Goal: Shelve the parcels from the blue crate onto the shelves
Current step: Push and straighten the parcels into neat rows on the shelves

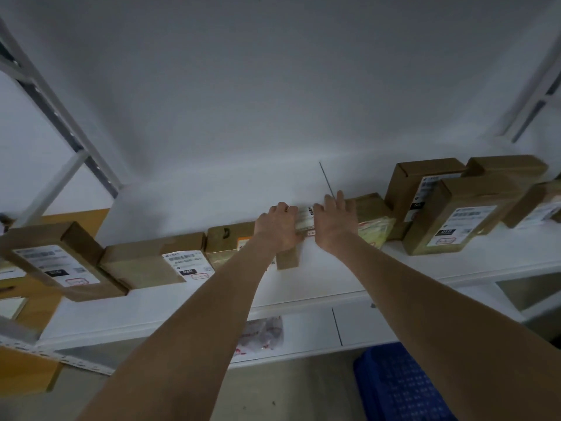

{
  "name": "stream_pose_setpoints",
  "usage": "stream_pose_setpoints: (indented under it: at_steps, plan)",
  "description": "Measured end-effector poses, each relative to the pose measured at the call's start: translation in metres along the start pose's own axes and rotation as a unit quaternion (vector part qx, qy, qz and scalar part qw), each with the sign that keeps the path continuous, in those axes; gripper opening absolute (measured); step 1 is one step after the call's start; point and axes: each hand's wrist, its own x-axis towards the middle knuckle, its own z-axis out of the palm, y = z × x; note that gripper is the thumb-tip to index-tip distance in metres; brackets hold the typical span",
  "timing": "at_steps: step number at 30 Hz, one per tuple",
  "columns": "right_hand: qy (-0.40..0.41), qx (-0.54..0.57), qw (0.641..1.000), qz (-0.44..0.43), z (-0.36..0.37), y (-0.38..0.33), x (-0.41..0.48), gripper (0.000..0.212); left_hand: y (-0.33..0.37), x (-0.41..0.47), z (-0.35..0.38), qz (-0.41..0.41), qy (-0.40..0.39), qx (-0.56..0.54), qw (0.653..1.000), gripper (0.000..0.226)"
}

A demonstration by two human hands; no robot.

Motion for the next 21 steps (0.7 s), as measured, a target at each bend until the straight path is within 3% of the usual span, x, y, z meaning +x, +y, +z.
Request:
stream_pose_setpoints:
  at_steps: [3,10,14,18,21]
  plan:
    - [-0.033,-0.056,0.998,-0.014,0.008,0.020,0.000,0.074,0.019,0.014,0.005,-0.020,-0.026,0.031,0.999,0.062]
    - [-0.061,-0.062,0.996,-0.036,0.022,0.066,-0.003,0.056,0.037,0.022,0.011,-0.082,-0.075,0.104,0.988,0.052]
    - [-0.056,-0.089,0.994,-0.036,0.021,0.070,0.002,0.070,0.038,0.023,0.006,-0.100,-0.067,0.070,0.990,0.052]
    - [0.021,-0.010,0.995,-0.100,0.017,0.047,0.021,0.071,0.035,0.030,-0.001,-0.111,-0.019,0.057,0.992,0.048]
    - [-0.020,0.055,0.994,-0.092,0.021,0.031,0.043,0.080,0.028,0.035,-0.001,-0.131,-0.001,0.042,0.990,0.046]
